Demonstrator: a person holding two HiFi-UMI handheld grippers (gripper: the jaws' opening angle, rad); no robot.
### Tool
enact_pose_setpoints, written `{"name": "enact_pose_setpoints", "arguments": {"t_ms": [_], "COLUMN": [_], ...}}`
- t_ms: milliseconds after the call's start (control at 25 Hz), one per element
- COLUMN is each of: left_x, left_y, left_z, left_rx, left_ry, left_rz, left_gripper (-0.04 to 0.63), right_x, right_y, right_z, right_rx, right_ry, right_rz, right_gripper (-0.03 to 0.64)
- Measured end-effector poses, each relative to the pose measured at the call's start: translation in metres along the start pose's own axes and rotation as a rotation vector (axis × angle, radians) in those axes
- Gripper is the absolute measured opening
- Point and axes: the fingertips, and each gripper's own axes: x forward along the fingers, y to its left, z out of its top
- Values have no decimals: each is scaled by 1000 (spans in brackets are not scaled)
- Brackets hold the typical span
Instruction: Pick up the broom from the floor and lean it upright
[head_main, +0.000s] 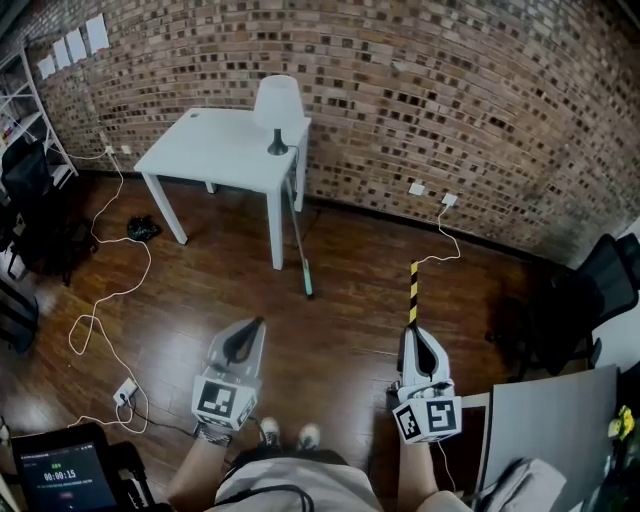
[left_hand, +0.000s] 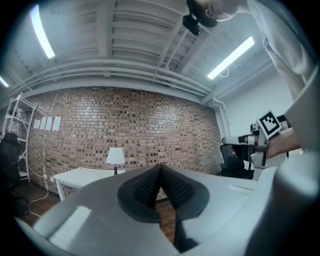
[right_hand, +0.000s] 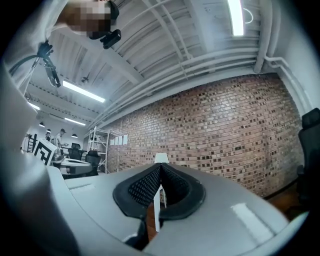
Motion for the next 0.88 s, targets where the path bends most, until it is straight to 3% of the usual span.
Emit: {"name": "enact_pose_setpoints", "arguments": {"t_ms": [480, 680, 880], "left_x": [-5, -4, -5], "left_y": [14, 8, 13], "left_z": [6, 7, 11], "left_rx": [-1, 82, 68], "left_ry": [-14, -8, -18], "left_rz": [-15, -35, -33], "left_gripper": [0, 0, 0], "right_x": [2, 6, 13], "right_y": [20, 17, 23], "right_z": [13, 11, 10], "right_rx": [-27, -23, -35], "right_ry": [-41, -33, -19], "right_rz": [-20, -36, -30], "right_gripper": [12, 12, 11]}}
